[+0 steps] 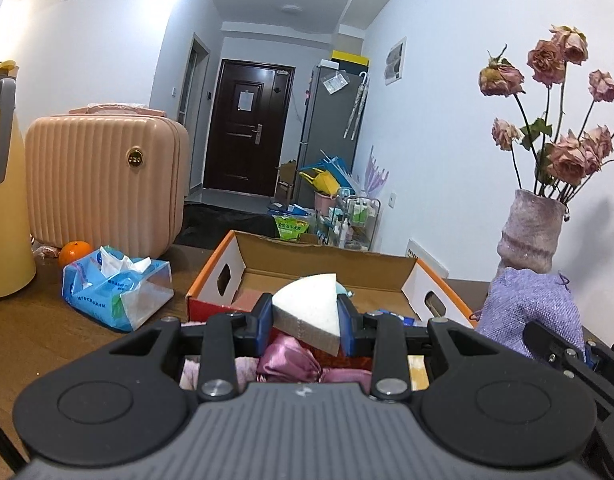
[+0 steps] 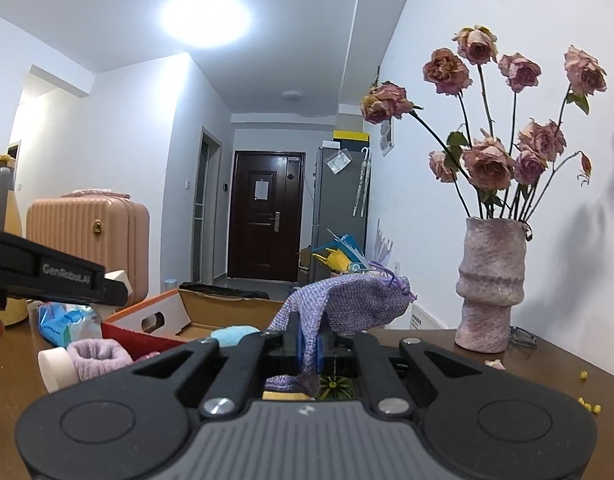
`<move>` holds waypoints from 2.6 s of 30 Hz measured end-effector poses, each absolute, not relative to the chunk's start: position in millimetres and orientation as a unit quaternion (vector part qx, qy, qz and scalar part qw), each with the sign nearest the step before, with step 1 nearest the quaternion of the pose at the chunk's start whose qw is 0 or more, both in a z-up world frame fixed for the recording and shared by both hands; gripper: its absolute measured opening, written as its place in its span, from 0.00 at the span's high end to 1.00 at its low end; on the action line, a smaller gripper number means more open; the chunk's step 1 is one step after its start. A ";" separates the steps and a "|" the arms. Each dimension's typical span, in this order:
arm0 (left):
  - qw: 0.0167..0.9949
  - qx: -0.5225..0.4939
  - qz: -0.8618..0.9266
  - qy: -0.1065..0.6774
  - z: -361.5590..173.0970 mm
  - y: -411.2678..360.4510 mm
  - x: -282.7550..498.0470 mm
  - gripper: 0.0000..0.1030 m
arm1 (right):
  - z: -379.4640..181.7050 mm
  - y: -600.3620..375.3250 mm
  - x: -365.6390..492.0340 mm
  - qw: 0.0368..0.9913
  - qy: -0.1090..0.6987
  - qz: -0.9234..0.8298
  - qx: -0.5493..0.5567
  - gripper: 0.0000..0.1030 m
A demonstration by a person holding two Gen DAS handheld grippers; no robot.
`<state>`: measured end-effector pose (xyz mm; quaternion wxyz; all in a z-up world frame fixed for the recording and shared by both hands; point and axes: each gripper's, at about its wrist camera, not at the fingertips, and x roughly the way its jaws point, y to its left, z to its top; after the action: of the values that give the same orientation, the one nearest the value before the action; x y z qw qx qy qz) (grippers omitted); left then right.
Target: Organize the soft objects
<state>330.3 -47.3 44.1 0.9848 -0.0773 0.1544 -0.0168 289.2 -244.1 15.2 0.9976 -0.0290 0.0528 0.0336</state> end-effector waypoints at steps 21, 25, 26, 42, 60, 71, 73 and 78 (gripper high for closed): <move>0.985 -0.095 -0.002 0.145 48.3 -44.9 382.4 0.67 | 23.7 -231.8 352.4 0.998 0.051 0.041 -0.012 0.94; 0.985 -0.096 0.002 0.145 47.7 -44.6 392.9 0.67 | 21.6 -228.0 363.4 0.998 0.053 0.041 -0.013 0.94; 0.985 -0.096 0.004 0.145 47.3 -44.4 396.3 0.67 | 20.9 -226.7 366.8 0.998 0.054 0.042 -0.014 0.94; 0.984 -0.097 0.015 0.149 45.0 -40.0 436.0 0.67 | 16.8 -217.0 404.4 0.997 0.062 0.039 -0.014 0.94; 0.981 -0.078 0.035 0.172 33.3 -45.1 475.8 0.67 | 5.7 -212.7 454.5 0.990 0.132 0.038 -0.004 0.94; 0.978 -0.060 0.043 0.196 17.2 -46.4 493.9 0.67 | -13.0 -212.7 471.2 0.983 0.181 0.036 0.001 0.94; 0.977 -0.057 0.046 0.200 14.4 -46.4 495.2 0.67 | -13.9 -212.4 470.4 0.983 0.183 0.037 0.001 0.94; 0.977 -0.052 0.048 0.200 10.2 -47.1 496.3 0.67 | -14.8 -213.5 470.8 0.982 0.187 0.036 0.004 0.93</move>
<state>496.3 -47.1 10.2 0.9772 -0.0524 0.2002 0.0480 470.8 -213.5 -14.8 0.9818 0.0041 0.1866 0.0355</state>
